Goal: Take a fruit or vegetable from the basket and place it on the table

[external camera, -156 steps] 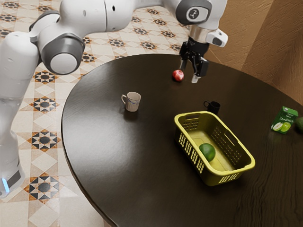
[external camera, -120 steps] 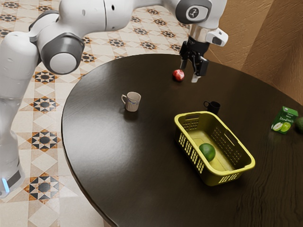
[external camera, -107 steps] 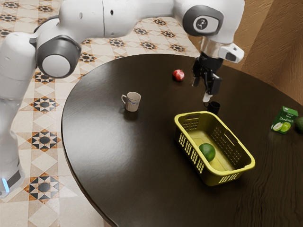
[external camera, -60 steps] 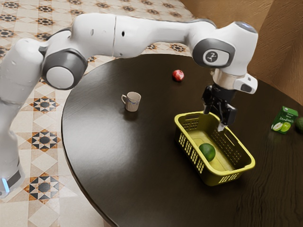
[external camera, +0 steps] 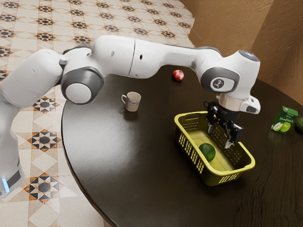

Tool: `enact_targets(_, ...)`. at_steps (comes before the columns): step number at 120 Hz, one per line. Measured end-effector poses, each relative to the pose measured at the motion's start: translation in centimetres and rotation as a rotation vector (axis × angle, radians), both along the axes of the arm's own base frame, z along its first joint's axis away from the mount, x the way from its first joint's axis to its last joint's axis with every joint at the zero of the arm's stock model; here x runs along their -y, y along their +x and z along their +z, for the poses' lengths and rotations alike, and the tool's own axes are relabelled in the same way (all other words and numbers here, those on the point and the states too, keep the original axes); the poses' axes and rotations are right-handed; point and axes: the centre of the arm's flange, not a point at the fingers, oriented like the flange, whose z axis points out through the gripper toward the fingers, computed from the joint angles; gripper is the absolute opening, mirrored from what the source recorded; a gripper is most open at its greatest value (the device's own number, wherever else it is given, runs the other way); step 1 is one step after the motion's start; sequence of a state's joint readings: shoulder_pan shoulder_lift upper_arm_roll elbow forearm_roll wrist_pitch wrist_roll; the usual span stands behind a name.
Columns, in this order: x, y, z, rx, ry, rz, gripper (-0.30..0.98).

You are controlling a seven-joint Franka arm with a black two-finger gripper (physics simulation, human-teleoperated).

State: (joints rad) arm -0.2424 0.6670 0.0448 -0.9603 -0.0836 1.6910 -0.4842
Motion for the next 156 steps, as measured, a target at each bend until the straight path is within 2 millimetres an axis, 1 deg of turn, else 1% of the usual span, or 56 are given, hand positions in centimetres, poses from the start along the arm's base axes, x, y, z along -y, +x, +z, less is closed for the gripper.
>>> enact_targets(19,0.0,0.3,-2.6,-0.033,0.007,0.027,0.69)
enact_targets(37,0.0,0.3,-3.6,-0.048,0.011,0.046,0.69)
enact_targets(49,0.1,0.0,-4.9,-0.071,0.017,0.055,0.69)
enact_targets(64,0.1,-0.1,-6.0,-0.086,0.021,0.066,0.69)
enact_targets(92,0.1,-0.3,-6.9,-0.097,0.035,0.077,0.69)
enact_targets(108,0.9,-0.8,-6.9,-0.101,0.037,0.071,0.69)
enact_targets(134,1.0,-1.1,-6.9,-0.099,0.038,0.077,0.69)
enact_targets(136,1.0,-1.1,-6.9,-0.099,0.038,0.078,0.67)
enact_targets(148,0.9,-1.4,-7.2,-0.108,0.039,0.084,0.48)
enact_targets(156,0.9,-1.5,-7.2,-0.108,0.044,0.087,0.43)
